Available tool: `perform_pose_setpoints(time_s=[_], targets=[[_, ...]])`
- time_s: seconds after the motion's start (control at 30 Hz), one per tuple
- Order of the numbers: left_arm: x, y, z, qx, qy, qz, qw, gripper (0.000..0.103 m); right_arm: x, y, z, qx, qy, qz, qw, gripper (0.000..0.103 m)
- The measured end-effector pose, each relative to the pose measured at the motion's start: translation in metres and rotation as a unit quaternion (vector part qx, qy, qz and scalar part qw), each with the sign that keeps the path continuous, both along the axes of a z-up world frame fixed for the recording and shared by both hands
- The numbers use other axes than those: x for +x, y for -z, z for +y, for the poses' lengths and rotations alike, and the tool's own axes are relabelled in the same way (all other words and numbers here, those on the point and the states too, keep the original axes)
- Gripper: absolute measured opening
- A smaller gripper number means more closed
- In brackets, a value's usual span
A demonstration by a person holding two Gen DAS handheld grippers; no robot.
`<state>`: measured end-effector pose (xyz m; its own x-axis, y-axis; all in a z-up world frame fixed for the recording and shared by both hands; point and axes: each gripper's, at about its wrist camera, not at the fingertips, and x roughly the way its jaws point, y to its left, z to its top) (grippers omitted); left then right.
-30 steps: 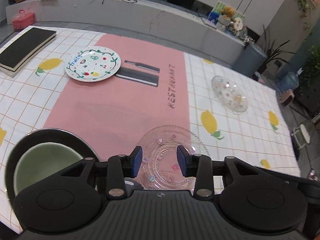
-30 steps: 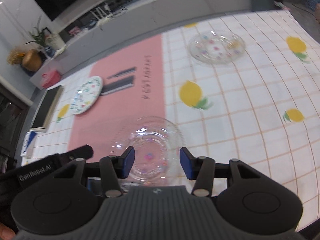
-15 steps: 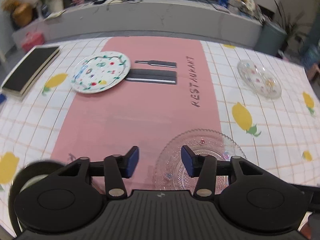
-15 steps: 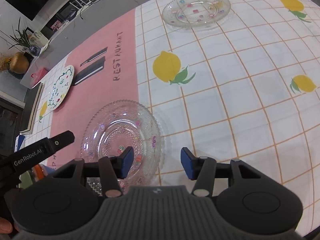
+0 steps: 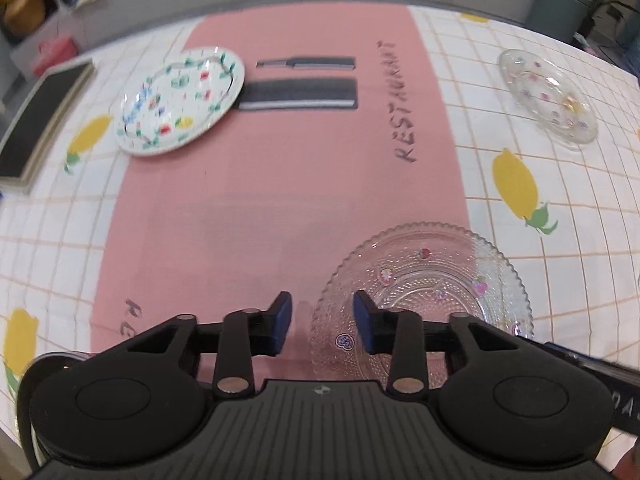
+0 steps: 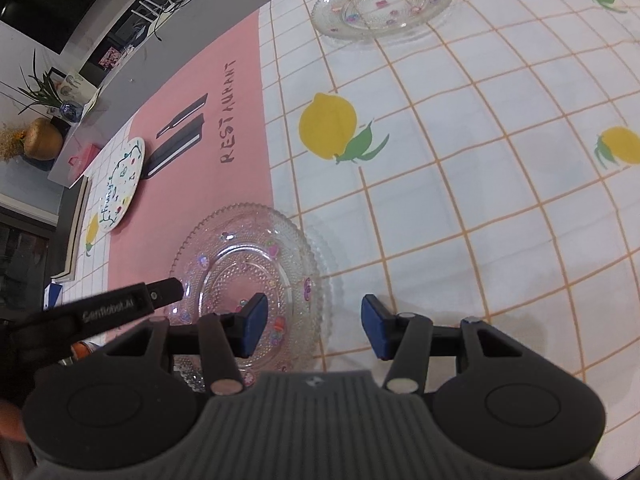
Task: Organize plates and bowls
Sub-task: 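Move both grippers to the rim of the pink-dotted clear glass plate, then close both grippers on the glass plate rim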
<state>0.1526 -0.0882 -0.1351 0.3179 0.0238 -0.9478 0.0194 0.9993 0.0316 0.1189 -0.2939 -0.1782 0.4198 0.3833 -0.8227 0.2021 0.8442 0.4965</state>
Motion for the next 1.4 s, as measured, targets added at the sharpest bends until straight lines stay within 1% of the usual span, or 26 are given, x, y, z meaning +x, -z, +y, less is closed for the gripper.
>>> perform_pose_setpoints(time_s=[0.07,0.13,0.17,0.23,0.3,0.33,0.4,0.57,0.63,0.8,0.9,1.1,1.23,1.4], targets=[[0.004,0.003,0.004,-0.016,-0.009,0.015,0.9997,0.036,0.000,0.001,-0.001,0.007,0.001,-0.001,1.000,0.048],[0.005,0.007,0.006,-0.030,-0.015,0.023,0.9992,0.034,0.001,0.003,-0.004,0.017,0.005,0.000,1.000,0.045],[0.006,0.007,0.006,-0.037,-0.016,0.026,0.9989,0.033,0.001,0.005,-0.005,0.024,0.007,0.002,1.000,0.041],[0.007,0.006,0.005,-0.041,-0.019,0.028,0.9986,0.028,0.001,0.008,-0.008,0.044,0.010,0.007,0.999,0.036],[0.007,0.006,0.006,-0.043,-0.021,0.029,0.9984,0.027,0.000,0.012,-0.010,0.057,0.013,0.011,0.998,0.029],[0.007,0.006,0.006,-0.045,-0.023,0.029,0.9983,0.027,0.000,0.013,-0.010,0.061,0.014,0.012,0.998,0.026],[0.008,0.006,0.009,-0.050,-0.027,0.031,0.9979,0.026,-0.001,0.015,-0.010,0.064,0.018,0.015,0.998,0.014],[0.008,0.006,0.011,-0.055,-0.034,0.033,0.9973,0.024,-0.001,0.020,-0.015,0.075,0.030,0.022,0.996,0.005],[0.008,0.006,0.010,-0.053,-0.035,0.035,0.9973,0.023,-0.001,0.020,-0.017,0.078,0.032,0.029,0.996,0.005],[0.003,0.002,0.005,-0.054,-0.030,0.036,0.9974,0.019,-0.001,0.012,-0.020,0.061,0.029,0.031,0.997,0.005],[-0.004,-0.001,0.001,-0.061,-0.027,0.034,0.9972,0.019,-0.004,0.008,-0.025,0.054,0.024,0.033,0.998,0.005],[-0.021,-0.006,-0.005,-0.083,-0.026,0.034,0.9956,0.019,-0.015,0.004,-0.040,0.048,0.020,0.044,0.998,0.006],[-0.039,-0.013,-0.010,-0.094,-0.022,0.025,0.9950,0.019,-0.025,0.000,-0.048,0.040,0.013,0.043,0.998,0.006],[-0.058,-0.017,-0.008,-0.117,-0.027,0.025,0.9924,0.019,-0.035,-0.005,-0.053,0.029,0.006,0.040,0.999,0.006]])
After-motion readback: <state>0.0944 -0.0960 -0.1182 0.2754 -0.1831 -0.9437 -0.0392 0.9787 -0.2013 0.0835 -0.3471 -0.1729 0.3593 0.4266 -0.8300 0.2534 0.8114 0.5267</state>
